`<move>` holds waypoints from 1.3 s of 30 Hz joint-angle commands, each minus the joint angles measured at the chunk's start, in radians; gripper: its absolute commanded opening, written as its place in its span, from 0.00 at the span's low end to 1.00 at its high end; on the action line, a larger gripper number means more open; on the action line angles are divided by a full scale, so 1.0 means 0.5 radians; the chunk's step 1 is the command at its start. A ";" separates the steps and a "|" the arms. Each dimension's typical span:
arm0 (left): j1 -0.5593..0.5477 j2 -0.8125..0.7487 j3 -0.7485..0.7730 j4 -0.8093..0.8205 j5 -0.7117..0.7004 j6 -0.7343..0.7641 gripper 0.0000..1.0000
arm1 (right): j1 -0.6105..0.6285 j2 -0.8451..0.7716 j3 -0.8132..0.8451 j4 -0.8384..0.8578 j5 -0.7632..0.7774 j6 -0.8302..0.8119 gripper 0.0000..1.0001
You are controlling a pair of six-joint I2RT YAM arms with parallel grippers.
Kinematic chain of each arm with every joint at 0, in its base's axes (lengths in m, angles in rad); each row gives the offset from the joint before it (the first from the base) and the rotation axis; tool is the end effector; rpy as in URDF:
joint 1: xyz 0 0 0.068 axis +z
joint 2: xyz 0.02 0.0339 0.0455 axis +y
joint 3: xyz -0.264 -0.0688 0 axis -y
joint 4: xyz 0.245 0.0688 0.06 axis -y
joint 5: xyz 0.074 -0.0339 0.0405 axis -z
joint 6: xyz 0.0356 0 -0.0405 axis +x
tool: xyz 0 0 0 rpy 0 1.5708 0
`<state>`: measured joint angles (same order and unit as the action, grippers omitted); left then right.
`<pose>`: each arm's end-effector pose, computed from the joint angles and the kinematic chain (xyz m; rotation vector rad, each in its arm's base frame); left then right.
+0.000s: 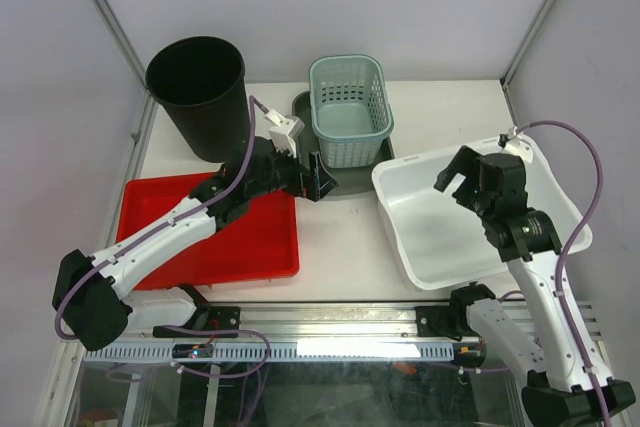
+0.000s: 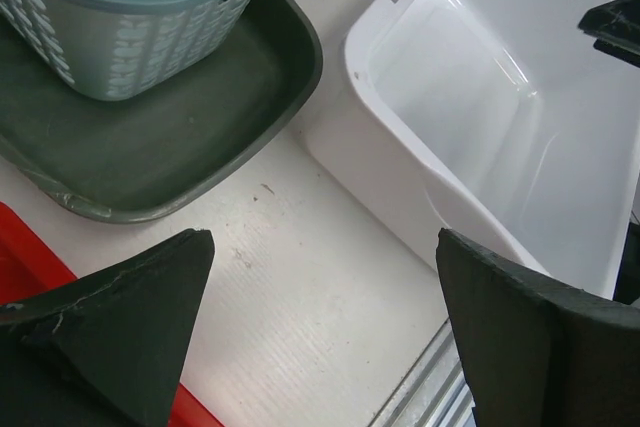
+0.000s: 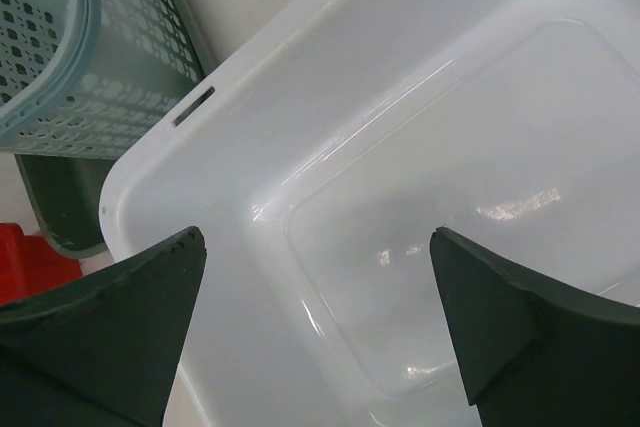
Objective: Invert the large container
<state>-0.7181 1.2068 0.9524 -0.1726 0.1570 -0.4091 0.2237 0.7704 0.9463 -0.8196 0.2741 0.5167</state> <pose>0.2054 -0.1868 0.3114 0.4283 2.0589 -0.8619 0.1463 0.0234 0.3343 0.4677 2.1385 0.1142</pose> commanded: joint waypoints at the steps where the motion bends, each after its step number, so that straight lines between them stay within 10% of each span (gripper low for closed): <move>1: 0.019 -0.061 -0.105 0.254 -0.060 -0.032 0.99 | -0.009 -0.146 -0.065 0.225 0.076 -0.045 0.99; 15: 0.019 -0.191 -0.250 0.418 -0.260 -0.133 0.99 | -0.011 -0.396 -0.321 0.355 0.110 0.317 0.99; 26: -0.176 -0.164 -0.465 0.519 0.071 -0.101 0.99 | 0.007 -0.182 -0.571 0.653 -0.693 0.551 0.99; 39: -0.297 0.045 -0.330 0.539 0.160 -0.140 0.99 | 0.431 0.144 -0.404 0.472 -0.226 0.826 0.99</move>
<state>-0.8585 1.2236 0.7311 0.0277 0.2058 -0.4728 0.4061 0.8089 0.6624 -0.5797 0.0544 0.8593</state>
